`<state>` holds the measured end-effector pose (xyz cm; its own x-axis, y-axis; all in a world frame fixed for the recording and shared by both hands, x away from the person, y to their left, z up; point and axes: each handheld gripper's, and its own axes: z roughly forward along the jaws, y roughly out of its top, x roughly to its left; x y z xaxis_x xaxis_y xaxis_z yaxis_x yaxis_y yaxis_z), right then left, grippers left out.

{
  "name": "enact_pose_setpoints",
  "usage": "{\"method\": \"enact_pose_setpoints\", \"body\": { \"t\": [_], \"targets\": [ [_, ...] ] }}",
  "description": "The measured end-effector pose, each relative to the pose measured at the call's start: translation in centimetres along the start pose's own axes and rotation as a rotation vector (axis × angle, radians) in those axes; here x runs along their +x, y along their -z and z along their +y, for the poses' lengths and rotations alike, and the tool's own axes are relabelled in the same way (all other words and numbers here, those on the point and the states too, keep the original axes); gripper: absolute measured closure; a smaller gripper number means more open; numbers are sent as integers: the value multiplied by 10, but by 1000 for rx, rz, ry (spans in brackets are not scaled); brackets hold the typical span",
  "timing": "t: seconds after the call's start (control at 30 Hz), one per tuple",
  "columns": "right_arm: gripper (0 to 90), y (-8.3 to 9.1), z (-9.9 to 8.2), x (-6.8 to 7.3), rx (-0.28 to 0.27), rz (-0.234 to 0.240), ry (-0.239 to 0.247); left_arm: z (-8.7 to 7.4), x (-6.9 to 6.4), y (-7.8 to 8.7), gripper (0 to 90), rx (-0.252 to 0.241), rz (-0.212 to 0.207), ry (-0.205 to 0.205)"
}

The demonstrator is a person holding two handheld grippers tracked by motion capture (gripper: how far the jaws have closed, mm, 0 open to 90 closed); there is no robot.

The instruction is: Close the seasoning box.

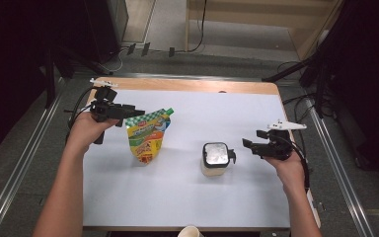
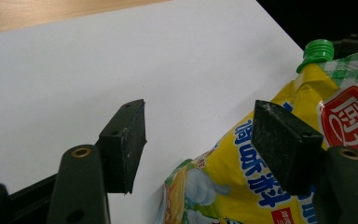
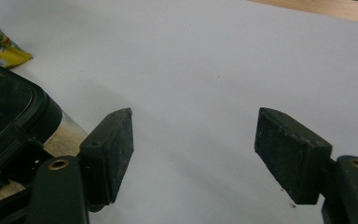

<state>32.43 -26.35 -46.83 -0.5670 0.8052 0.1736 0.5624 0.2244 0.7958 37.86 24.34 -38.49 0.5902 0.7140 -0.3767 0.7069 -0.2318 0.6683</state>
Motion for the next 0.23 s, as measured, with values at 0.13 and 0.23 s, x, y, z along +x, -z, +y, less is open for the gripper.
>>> {"method": "enact_pose_setpoints", "body": {
  "t": [0.13,0.23],
  "targets": [
    [289,0,0,0,-1,0,1,0,1,0,358,0,-2,-3],
    [289,0,0,0,1,-1,2,-1,1,0,350,-6,-5,-5]
  ]
}}
